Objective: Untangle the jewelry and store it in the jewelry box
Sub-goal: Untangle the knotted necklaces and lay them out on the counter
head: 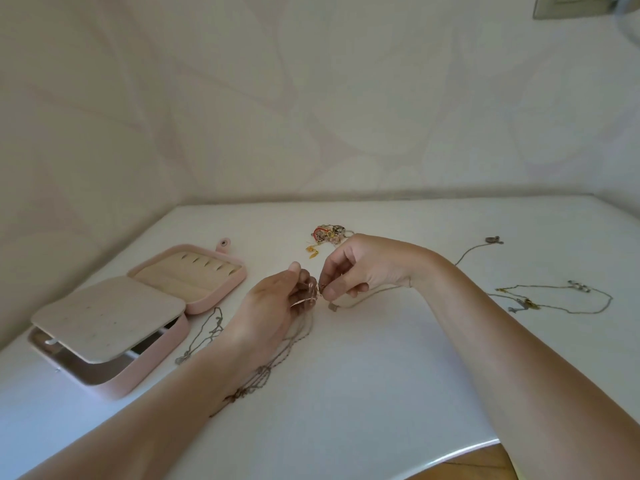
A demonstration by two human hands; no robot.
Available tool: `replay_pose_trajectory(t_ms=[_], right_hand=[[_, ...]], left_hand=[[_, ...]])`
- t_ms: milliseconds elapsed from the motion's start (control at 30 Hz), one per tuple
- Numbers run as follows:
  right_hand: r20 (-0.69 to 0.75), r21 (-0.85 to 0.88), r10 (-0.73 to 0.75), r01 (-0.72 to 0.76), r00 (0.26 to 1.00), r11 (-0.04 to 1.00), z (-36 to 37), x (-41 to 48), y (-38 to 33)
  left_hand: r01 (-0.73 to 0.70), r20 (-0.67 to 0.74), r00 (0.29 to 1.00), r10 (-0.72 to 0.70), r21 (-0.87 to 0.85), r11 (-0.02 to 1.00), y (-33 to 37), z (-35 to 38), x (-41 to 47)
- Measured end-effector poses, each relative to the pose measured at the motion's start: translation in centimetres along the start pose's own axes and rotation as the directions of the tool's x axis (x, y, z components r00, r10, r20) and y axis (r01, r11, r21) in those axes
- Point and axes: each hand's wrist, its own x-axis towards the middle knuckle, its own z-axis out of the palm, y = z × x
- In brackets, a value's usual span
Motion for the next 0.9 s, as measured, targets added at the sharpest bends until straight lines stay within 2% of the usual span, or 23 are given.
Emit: replay_pose_trajectory(t_ms=[133, 233, 500, 767, 900], right_hand=[[-0.023, 0.064, -0.053, 0.054, 0.998, 0.997, -0.2, 0.2, 0.3], [-0.044, 0.067, -0.066, 0.069, 0.997, 0.995, -0.2, 0.2, 0.3], [-0.061, 0.102, -0.068, 0.074, 0.996, 0.992, -0.4, 0.1, 0.4], [-0.063, 0.287, -0.103, 0.117, 0.993, 0.951, -0.7, -0.2, 0.0], [-0.069, 0.245, -0.079, 0.094, 0.994, 0.965, -0.6, -0.3, -0.1]], left_hand=[[0.056, 0.023, 0.998, -0.052, -0.191, 0.980, 0.2, -0.1, 0.1], [0.069, 0.043, 0.997, -0.061, -0.205, 0.976, 0.3, -0.1, 0.0], [0.031, 0.063, 0.997, -0.032, 0.014, 0.999, 0.3, -0.7, 0.2], [0.005, 0.134, 0.991, -0.025, 0.148, 0.989, 0.5, -1.1, -0.2], [-0.080, 0.117, 0.992, 0.053, 0.241, 0.967, 0.7, -1.2, -0.4]])
